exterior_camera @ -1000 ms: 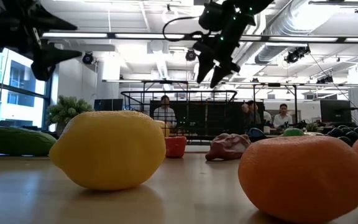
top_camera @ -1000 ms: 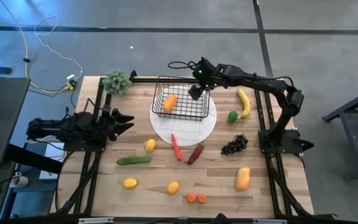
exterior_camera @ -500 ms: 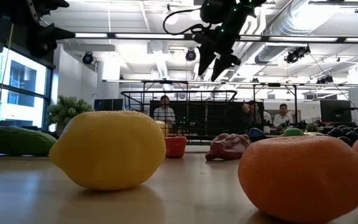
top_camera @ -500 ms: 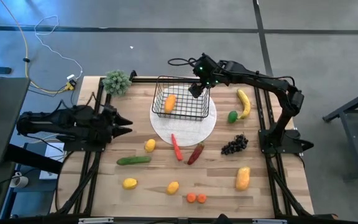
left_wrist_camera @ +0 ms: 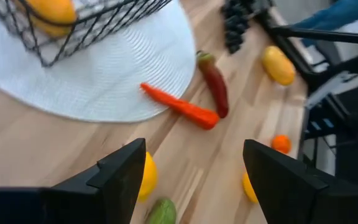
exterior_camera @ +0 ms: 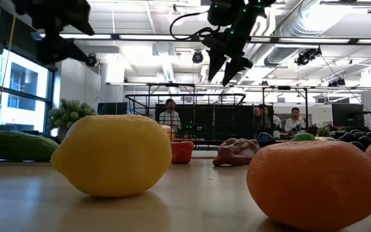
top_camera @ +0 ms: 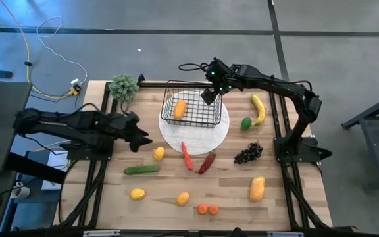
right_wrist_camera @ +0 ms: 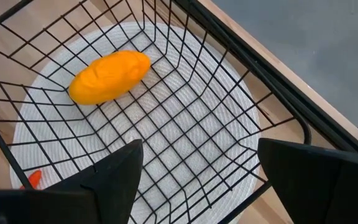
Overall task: Build produce basket
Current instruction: Put the top lemon into the wire basket
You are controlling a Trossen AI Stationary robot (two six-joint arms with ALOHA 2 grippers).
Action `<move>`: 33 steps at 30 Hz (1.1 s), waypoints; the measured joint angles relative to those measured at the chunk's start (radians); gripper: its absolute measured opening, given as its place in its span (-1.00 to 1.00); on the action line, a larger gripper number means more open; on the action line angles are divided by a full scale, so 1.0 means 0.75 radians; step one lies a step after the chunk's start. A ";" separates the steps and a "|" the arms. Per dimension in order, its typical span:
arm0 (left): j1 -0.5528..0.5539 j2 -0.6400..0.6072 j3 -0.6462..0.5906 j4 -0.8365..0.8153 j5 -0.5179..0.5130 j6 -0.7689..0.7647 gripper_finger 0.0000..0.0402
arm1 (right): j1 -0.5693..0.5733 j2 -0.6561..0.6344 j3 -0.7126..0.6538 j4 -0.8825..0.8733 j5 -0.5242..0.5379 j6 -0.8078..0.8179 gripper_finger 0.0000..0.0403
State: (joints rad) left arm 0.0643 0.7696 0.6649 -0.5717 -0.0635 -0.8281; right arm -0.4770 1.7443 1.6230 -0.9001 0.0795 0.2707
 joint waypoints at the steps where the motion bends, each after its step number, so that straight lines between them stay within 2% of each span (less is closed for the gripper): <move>1: 0.000 0.032 0.004 -0.001 0.000 -0.028 0.29 | 0.000 0.000 0.000 0.000 0.000 0.000 0.48; 12: -0.009 0.305 0.008 0.000 -0.011 -0.280 0.29 | 0.000 0.000 0.000 0.001 0.000 -0.023 0.48; 33: -0.142 0.630 0.008 0.095 -0.200 -0.465 0.29 | 0.000 0.001 0.000 0.003 0.000 -0.023 0.48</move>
State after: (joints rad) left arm -0.0425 1.2423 0.6712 -0.5003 -0.2137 -1.1768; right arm -0.4770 1.7447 1.6230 -0.8978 0.0795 0.2537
